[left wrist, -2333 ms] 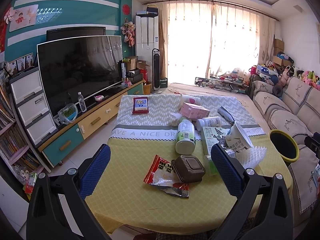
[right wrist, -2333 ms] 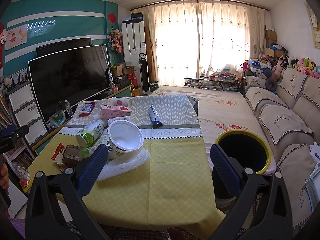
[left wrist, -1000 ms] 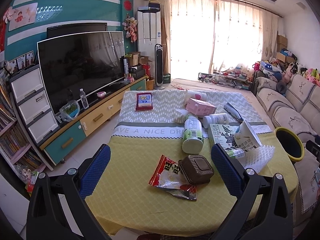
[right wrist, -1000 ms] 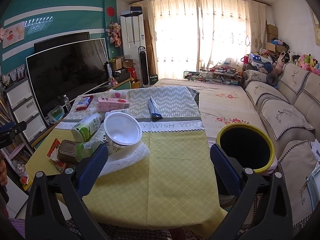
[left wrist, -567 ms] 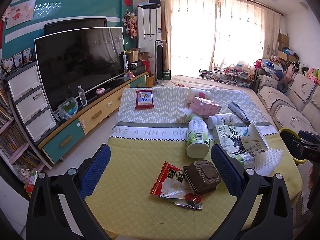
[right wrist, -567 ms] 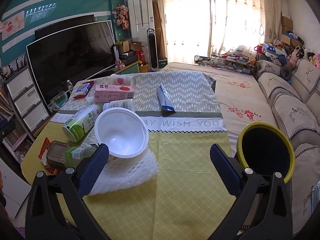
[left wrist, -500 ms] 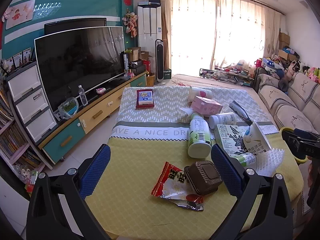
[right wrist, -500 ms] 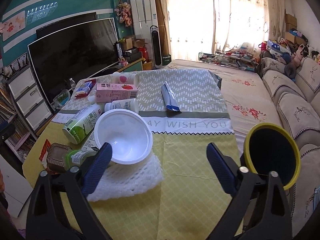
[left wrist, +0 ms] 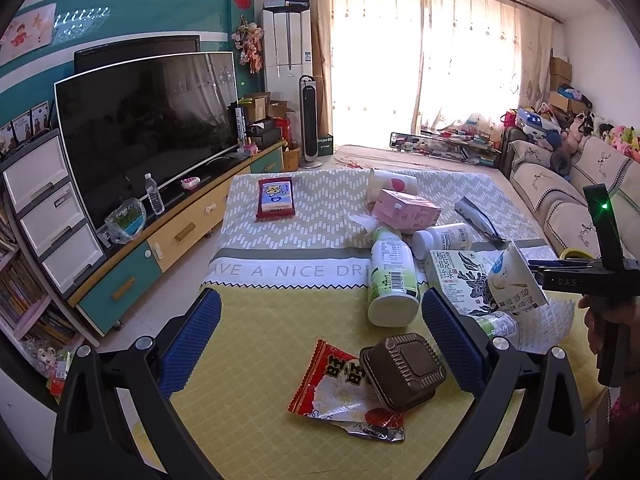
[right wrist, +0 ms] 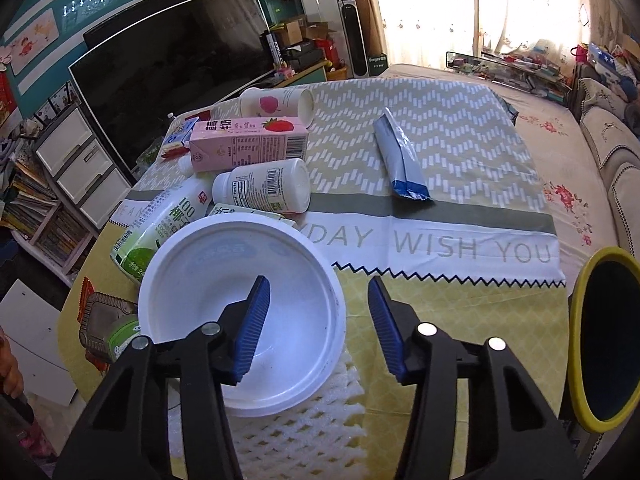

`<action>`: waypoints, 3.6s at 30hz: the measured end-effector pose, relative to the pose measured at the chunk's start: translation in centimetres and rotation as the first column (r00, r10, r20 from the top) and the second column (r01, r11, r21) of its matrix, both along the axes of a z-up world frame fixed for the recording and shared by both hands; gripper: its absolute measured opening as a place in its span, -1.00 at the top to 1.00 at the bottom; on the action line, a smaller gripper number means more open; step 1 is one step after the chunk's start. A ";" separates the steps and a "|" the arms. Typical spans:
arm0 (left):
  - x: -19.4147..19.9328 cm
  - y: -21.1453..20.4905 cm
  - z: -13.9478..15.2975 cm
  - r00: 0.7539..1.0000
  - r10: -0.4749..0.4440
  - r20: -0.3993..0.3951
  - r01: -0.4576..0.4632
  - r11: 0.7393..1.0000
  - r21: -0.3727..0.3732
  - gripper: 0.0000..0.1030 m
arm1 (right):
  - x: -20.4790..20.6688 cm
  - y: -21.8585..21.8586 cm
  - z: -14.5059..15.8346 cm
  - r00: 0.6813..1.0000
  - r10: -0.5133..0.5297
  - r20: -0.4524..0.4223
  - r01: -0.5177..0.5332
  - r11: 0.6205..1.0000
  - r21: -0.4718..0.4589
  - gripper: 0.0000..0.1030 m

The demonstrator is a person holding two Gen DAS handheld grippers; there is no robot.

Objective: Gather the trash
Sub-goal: 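Grasp the white plastic bowl with the right tool and drop it into the yellow-rimmed bin, then grasp the white foam mesh with the left tool and drop it into the bin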

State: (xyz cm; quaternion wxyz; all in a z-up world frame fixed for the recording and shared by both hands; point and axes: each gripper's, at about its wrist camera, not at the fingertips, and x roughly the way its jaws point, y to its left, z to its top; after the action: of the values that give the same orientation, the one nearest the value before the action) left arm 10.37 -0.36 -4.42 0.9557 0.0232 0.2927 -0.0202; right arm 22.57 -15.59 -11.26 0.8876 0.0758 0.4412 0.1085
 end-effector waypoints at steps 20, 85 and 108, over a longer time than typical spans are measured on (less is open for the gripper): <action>0.3 -2.0 0.6 0.998 -0.060 0.018 0.059 0.998 0.026 -0.93 | -2.6 -2.1 4.3 0.988 -0.049 0.146 0.041 0.997 0.059 0.89; 3.1 -24.9 -6.8 0.757 -0.587 -0.289 0.630 0.772 0.081 0.76 | -14.4 -24.2 0.6 0.733 -0.670 0.121 0.669 0.741 0.051 0.13; 2.6 -43.0 1.7 0.549 -0.833 -0.069 0.831 0.553 -0.061 0.79 | -23.4 -26.8 1.7 0.607 -0.773 0.186 0.779 0.625 0.057 0.10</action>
State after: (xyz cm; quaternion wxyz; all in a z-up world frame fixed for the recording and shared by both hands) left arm 13.00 -43.37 -2.73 0.8187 0.1476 0.2893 -0.4736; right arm -0.79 -42.44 -9.56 0.8860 0.2353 0.2786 -0.2863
